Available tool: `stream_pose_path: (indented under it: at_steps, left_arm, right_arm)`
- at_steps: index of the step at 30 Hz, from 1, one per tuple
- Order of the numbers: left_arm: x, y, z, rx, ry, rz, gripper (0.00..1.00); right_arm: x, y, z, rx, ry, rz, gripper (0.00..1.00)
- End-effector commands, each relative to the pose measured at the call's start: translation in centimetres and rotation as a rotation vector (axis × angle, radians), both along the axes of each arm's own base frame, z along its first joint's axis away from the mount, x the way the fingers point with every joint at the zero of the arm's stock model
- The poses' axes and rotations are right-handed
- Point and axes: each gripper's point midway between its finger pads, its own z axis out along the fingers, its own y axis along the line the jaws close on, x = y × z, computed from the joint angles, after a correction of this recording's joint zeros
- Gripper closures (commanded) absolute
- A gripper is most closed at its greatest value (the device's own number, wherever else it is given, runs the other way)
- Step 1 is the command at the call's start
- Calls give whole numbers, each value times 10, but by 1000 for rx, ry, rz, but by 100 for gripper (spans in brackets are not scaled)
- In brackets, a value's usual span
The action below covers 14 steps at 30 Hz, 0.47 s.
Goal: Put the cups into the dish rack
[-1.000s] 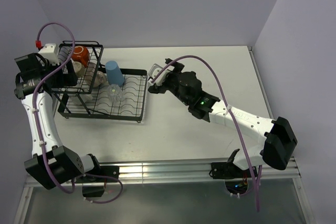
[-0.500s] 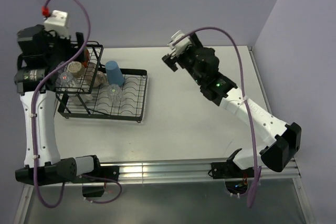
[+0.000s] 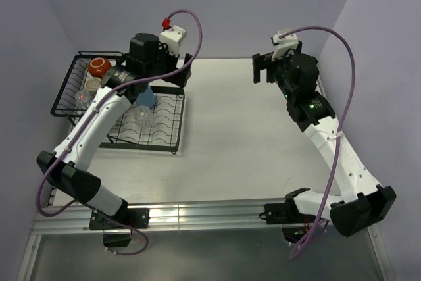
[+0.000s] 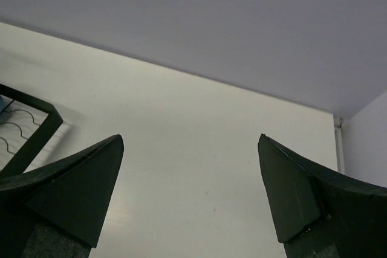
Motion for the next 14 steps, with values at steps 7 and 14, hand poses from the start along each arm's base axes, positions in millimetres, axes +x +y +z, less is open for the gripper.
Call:
stream_pose_path:
  at_steps: [7,14]
  left_arm:
    - [13,-33,-34,-165,69,67,1]
    - [18,-20,-25,-174,37,152,1]
  right_arm:
    - [-37,-34,-39,203,103,-28,0]
    - [-42,-37,-43,217,95,-34,0]
